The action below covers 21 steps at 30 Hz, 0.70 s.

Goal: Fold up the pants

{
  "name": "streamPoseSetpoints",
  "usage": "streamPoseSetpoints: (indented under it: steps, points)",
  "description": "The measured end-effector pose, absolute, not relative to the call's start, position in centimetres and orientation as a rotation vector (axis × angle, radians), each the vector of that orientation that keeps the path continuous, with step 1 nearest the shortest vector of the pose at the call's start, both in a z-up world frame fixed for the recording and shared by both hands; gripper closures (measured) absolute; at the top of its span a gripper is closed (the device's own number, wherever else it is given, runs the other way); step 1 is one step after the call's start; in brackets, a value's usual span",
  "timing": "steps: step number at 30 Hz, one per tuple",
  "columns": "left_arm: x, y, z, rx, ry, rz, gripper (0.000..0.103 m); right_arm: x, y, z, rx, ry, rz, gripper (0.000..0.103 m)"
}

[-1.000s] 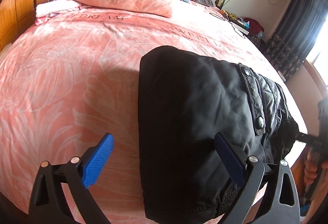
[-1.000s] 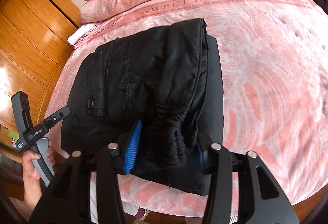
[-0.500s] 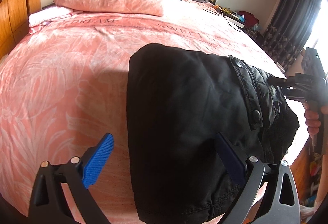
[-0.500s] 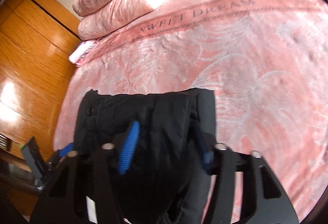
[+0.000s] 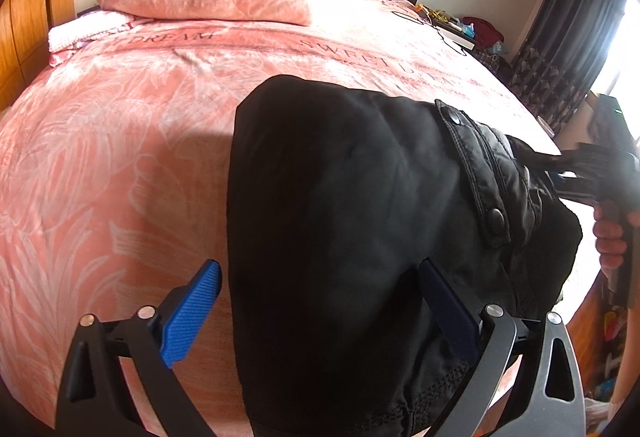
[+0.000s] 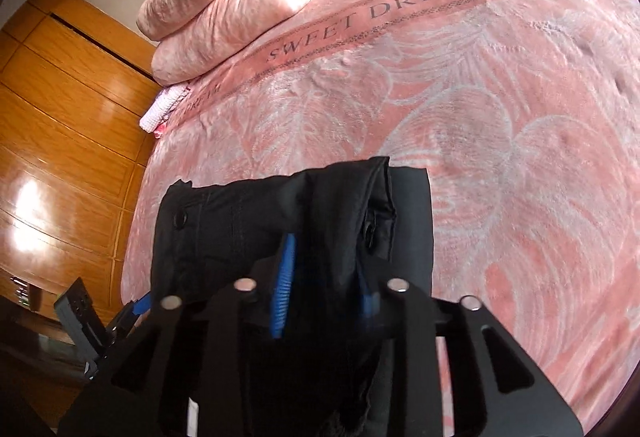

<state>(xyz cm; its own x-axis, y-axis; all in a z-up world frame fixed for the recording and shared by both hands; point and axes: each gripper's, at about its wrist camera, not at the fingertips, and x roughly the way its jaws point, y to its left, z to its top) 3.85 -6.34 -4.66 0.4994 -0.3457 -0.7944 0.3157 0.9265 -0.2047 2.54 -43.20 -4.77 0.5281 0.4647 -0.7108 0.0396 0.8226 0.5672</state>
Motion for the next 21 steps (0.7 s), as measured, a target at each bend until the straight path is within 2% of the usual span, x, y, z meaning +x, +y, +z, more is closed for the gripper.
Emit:
streamPoseSetpoints:
  steps: [3, 11, 12, 13, 17, 21]
  points:
    - [3.6, -6.4, -4.5, -0.023, 0.965, -0.397, 0.004, -0.3, -43.4, -4.3, 0.555, 0.999, 0.27, 0.047]
    - [2.9, -7.2, -4.2, 0.006, 0.959, -0.396, 0.004, -5.5, -42.3, -6.0, 0.652, 1.058, 0.36, 0.047]
    - [2.9, -7.4, -4.2, 0.006, 0.961, -0.397, 0.004, -5.5, -42.1, -6.2, 0.652, 1.056, 0.361, 0.049]
    - [2.8, -7.5, -4.2, 0.007, 0.962, -0.398, 0.004, -5.5, -42.0, -6.4, 0.658, 1.055, 0.359, 0.061]
    - [2.5, -7.9, -3.9, 0.022, 0.951, -0.389, 0.004, -5.7, -41.6, -6.1, 0.64, 1.035, 0.343, 0.069]
    - [2.4, -8.1, -3.7, 0.035, 0.944, -0.39, 0.004, -7.0, -41.3, -4.3, 0.609, 0.995, 0.333, 0.071]
